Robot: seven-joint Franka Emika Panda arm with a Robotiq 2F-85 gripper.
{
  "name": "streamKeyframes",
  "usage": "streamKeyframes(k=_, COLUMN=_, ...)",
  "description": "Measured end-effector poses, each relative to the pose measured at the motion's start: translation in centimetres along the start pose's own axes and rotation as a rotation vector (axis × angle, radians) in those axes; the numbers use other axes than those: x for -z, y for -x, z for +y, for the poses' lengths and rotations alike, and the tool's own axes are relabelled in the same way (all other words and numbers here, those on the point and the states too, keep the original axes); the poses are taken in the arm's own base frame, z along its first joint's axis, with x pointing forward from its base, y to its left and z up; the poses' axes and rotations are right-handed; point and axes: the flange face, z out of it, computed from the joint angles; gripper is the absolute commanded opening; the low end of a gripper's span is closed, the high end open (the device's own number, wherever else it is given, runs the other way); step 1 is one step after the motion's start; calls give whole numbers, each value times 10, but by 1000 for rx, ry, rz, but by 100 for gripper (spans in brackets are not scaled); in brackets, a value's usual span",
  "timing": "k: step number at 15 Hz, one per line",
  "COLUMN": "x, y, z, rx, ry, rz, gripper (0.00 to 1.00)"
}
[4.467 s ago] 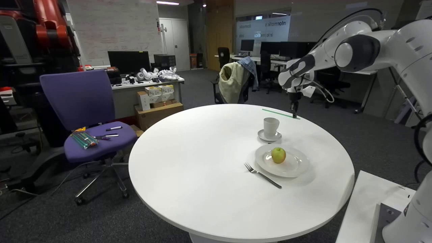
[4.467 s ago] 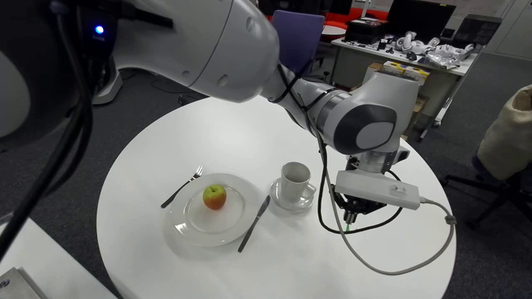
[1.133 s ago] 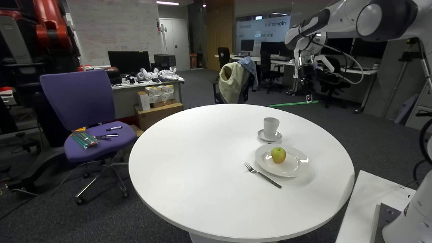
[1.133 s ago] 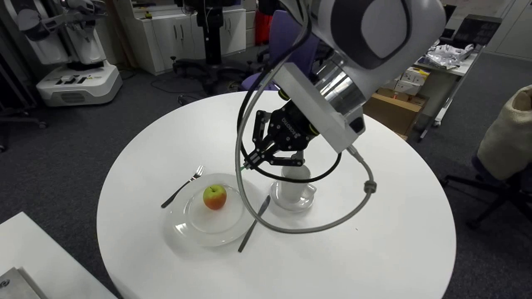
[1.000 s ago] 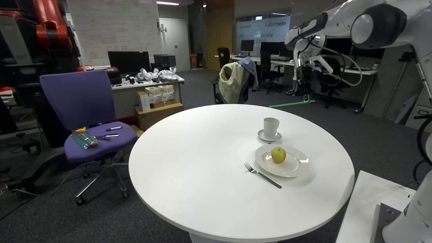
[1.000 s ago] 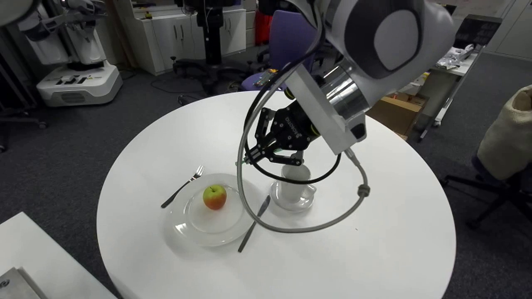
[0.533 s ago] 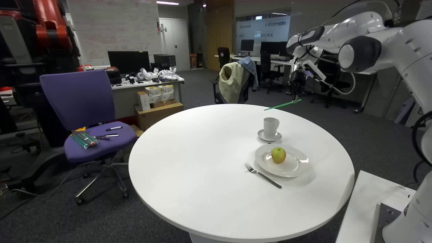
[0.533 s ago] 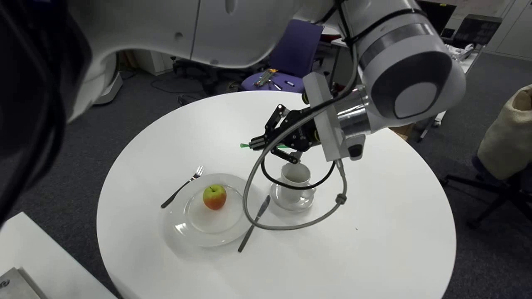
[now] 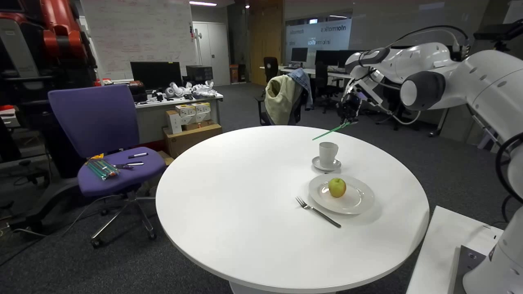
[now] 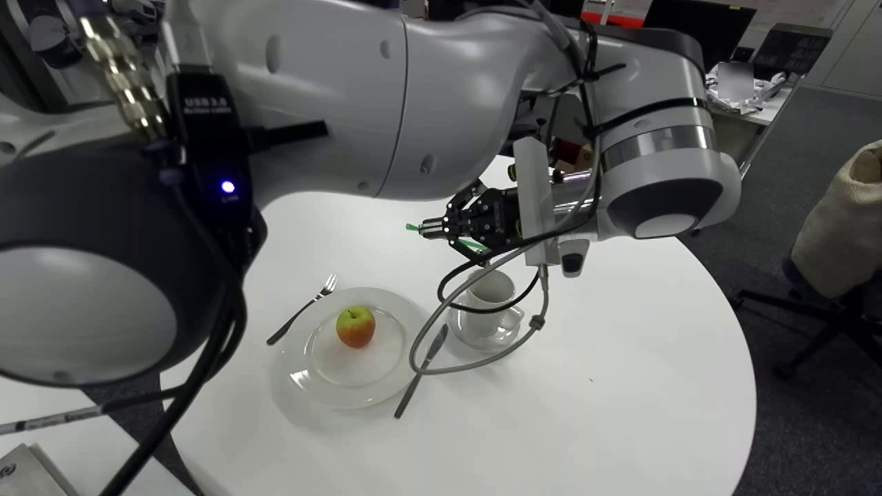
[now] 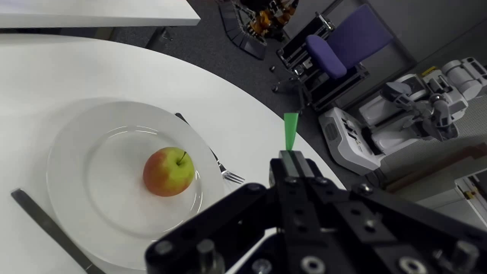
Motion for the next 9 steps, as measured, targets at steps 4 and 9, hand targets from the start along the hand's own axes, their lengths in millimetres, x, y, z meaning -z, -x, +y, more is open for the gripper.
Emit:
streamKeyframes(k=4, x=-2, y=-13, z=3, rx=-41, ry=-31, rz=-1, gripper=0)
streamKeyframes(k=9, x=13, y=0, z=2, rx=-33, ry=-36, rz=31, gripper=0)
